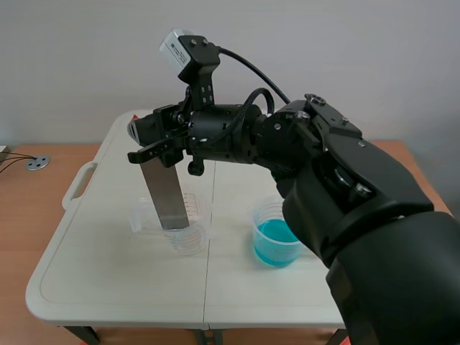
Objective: Hold the metal plate by the orange handle, dip it into the blue solution, take it out and point at it, then put the plate back in the beaker on the left.
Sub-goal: 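Put the plate into the left beaker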
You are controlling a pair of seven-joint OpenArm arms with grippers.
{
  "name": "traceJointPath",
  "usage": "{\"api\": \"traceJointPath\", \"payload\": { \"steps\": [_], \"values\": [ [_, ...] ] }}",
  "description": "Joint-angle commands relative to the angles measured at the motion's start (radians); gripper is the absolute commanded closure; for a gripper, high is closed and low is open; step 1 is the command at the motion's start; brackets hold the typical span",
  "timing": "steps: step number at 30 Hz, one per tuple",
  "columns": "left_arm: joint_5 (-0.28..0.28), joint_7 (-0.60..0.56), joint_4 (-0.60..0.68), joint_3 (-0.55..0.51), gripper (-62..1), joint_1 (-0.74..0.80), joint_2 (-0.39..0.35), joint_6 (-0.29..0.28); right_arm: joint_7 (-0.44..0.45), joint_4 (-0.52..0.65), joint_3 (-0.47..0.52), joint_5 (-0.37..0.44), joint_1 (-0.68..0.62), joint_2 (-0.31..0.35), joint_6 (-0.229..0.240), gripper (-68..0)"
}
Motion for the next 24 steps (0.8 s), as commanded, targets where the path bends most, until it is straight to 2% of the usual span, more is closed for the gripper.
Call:
{"api": "traceJointPath", "payload": {
  "steps": [1,8,15,24],
  "values": [
    [0.001,-0.007,0.005,-0.003,-3.0,0.016,-0.006,-0.005,0.028,0.002,-0.001,0.016,0.023,-0.012,-0.005,-1.1],
    [0.001,-0.006,0.003,-0.003,-3.0,0.013,-0.006,-0.005,0.061,-0.044,-0.001,0.016,0.023,-0.012,-0.064,-1.1],
    [0.001,-0.007,-0.002,-0.003,-3.0,0.006,-0.006,-0.012,0.077,-0.096,-0.001,0.016,0.023,-0.012,-0.064,-1.1],
    [0.001,-0.008,-0.002,-0.003,-3.0,0.005,-0.006,-0.012,0.077,-0.104,-0.001,0.015,0.023,-0.011,-0.064,-1.1]
  ]
}}
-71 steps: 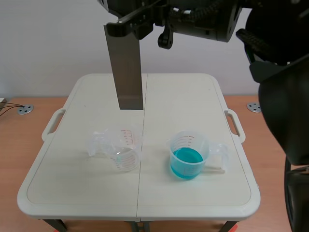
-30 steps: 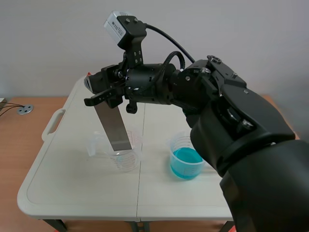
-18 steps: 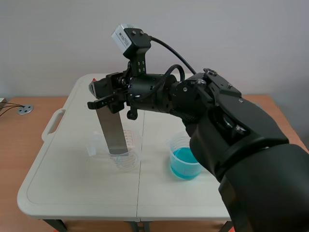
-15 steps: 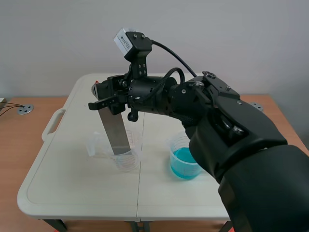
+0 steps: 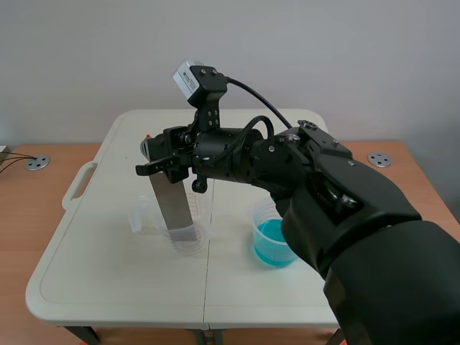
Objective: Hold the metal plate by the orange handle, dip it into the blue solution, take it out and point at it, then put the plate back in the beaker on the left.
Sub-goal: 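Put the plate into the left beaker, then return to the home posture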
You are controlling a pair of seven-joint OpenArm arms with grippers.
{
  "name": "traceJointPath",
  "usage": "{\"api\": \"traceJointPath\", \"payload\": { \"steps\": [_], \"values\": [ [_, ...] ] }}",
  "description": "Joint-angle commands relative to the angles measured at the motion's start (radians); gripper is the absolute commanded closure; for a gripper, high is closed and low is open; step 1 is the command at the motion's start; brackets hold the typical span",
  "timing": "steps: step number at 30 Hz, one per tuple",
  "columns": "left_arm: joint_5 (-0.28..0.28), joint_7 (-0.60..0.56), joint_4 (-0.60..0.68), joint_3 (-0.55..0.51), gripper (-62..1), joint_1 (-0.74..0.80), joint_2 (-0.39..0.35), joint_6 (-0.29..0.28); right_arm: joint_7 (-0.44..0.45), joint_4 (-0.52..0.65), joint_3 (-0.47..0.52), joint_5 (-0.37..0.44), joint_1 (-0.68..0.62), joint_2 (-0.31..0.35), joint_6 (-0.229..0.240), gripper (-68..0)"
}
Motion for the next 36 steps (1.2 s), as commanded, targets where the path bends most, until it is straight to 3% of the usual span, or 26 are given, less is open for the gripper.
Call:
{"api": "traceJointPath", "payload": {
  "steps": [1,10,13,21,22,24,28,29,33,36],
  "values": [
    [0.001,-0.008,0.004,-0.003,-3.0,0.008,-0.006,-0.01,0.019,0.011,-0.001,0.014,0.023,-0.011,0.003,-1.1],
    [0.001,-0.009,0.003,-0.003,-3.0,0.003,-0.006,-0.01,0.014,0.011,0.001,0.014,0.023,-0.011,-0.005,-2.0],
    [0.001,-0.006,-0.006,-0.003,-3.0,-0.009,-0.006,-0.011,0.015,0.011,0.001,0.008,0.023,-0.01,-0.039,-9.1],
    [0.002,0.0,-0.013,-0.003,-3.2,-0.014,-0.006,-0.017,0.015,0.011,0.003,-0.008,0.026,0.005,-0.051,-32.6],
    [0.002,0.005,-0.013,-0.003,-4.9,-0.014,-0.006,-0.016,0.016,0.011,0.003,-0.008,0.026,0.007,-0.051,-35.7],
    [0.005,0.018,-0.013,-0.003,-17.0,-0.018,-0.006,-0.017,0.016,0.011,0.003,-0.008,0.026,0.013,-0.051,-41.6],
    [0.023,0.019,-0.012,-0.003,-58.1,-0.025,-0.006,-0.016,0.034,0.011,0.003,-0.013,0.026,0.027,-0.054,-51.3],
    [0.023,0.018,-0.012,-0.003,-62.3,-0.027,-0.006,-0.016,0.04,0.011,0.003,-0.019,0.028,0.032,-0.054,-54.0],
    [0.023,0.015,-0.012,-0.003,-62.3,-0.04,-0.006,-0.016,0.071,0.011,0.009,-0.059,0.029,0.046,-0.053,-66.8],
    [0.023,0.016,-0.013,-0.003,-62.3,-0.053,-0.006,-0.016,0.09,0.02,0.018,-0.074,0.028,0.062,-0.053,-66.5]
  ]
}}
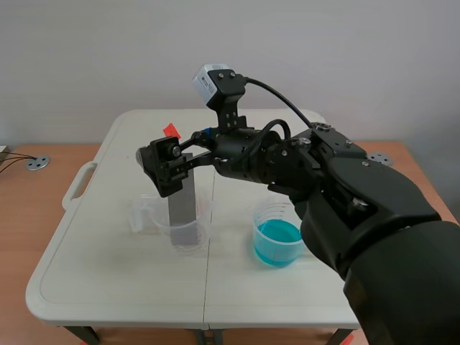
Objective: Hold the metal plate by the orange handle, dip it into the blue solution, take it out and point at it, then put the plate back in the beaker on the left.
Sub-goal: 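Return to the home posture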
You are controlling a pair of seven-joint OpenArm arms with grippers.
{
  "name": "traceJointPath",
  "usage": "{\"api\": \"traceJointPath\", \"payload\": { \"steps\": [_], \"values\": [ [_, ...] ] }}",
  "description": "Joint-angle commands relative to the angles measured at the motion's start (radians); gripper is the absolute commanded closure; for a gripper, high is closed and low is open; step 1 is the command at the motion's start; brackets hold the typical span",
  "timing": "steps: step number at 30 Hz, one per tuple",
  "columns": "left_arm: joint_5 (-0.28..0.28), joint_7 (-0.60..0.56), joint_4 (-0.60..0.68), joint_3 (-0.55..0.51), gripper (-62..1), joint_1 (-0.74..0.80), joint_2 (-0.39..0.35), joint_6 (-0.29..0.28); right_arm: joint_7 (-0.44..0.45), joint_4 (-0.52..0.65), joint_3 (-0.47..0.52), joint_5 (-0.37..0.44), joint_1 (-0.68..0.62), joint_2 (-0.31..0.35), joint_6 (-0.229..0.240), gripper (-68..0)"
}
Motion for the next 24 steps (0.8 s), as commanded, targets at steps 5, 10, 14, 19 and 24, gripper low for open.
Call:
{"api": "traceJointPath", "payload": {
  "steps": [5,10,14,19,24],
  "values": [
    [-0.002,-0.007,0.005,-0.003,-62.3,-0.005,-0.006,-0.008,0.06,0.118,0.039,-0.037,-0.017,0.07,0.0,-66.5],
    [-0.003,-0.027,0.007,-0.003,-62.3,-0.005,-0.006,-0.008,0.078,0.315,0.08,-0.037,-0.13,0.168,-0.009,-66.5],
    [-0.011,-0.098,0.07,-0.052,-62.3,-0.011,-0.015,-0.007,0.079,0.486,0.121,-0.037,-0.257,0.248,-0.055,-66.5],
    [-0.069,-0.101,0.257,-0.195,-62.3,-0.014,-0.059,-0.005,0.085,0.653,0.188,-0.037,-0.424,0.314,-0.057,-66.5],
    [-0.101,-0.107,0.49,-0.294,-62.3,-0.013,-0.117,-0.002,0.113,0.769,0.253,-0.037,-0.573,0.353,-0.068,-66.5]
  ]
}}
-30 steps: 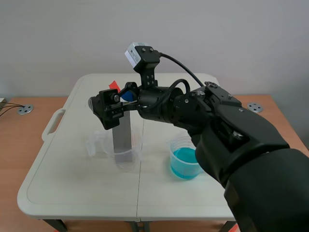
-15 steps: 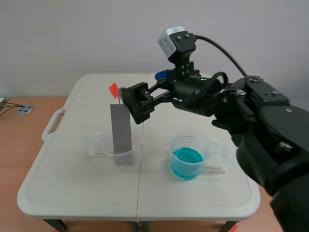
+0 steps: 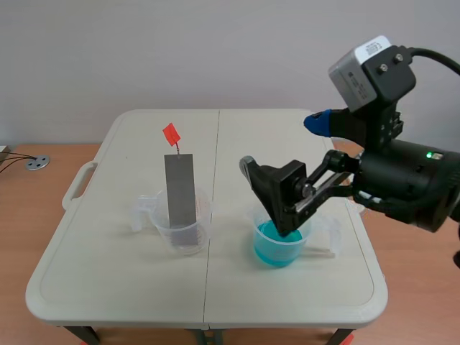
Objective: Hold the metal plate by the orange handle, dip it into the blue solution, take it out and point at it, then put the plate back in the beaker on the left.
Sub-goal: 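Return to the home posture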
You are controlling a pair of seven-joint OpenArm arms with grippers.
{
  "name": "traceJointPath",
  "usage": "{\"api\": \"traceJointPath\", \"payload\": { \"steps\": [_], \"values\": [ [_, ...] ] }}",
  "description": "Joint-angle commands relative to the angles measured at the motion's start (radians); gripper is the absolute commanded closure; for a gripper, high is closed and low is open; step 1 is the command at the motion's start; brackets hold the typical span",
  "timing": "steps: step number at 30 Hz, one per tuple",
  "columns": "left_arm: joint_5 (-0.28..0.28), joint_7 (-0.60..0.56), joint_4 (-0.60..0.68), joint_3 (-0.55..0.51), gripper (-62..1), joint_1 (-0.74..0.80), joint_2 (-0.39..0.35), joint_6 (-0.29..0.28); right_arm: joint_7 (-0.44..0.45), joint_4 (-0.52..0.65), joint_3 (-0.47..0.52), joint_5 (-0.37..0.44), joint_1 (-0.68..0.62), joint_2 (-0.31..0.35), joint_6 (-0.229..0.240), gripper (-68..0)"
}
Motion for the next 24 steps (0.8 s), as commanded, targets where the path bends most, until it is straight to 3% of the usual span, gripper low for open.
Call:
{"api": "traceJointPath", "payload": {
  "steps": [1,14,19,24],
  "values": [
    [-0.005,-0.024,0.058,0.005,-62.3,0.003,-0.002,-0.004,0.032,0.028,0.022,0.015,-0.024,0.013,-0.008,-66.5],
    [0.001,-0.127,0.469,0.021,-62.3,0.003,0.04,-0.03,0.182,0.201,0.161,0.014,-0.354,0.06,-0.008,-66.5],
    [0.053,-0.127,0.544,0.084,-62.3,-0.006,0.059,-0.058,0.237,0.22,0.192,0.013,-0.45,0.064,-0.008,-66.5],
    [0.065,-0.126,0.552,0.144,-62.3,-0.05,0.081,-0.064,0.251,0.22,0.214,-0.005,-0.476,0.064,-0.011,-66.5]
  ]
}}
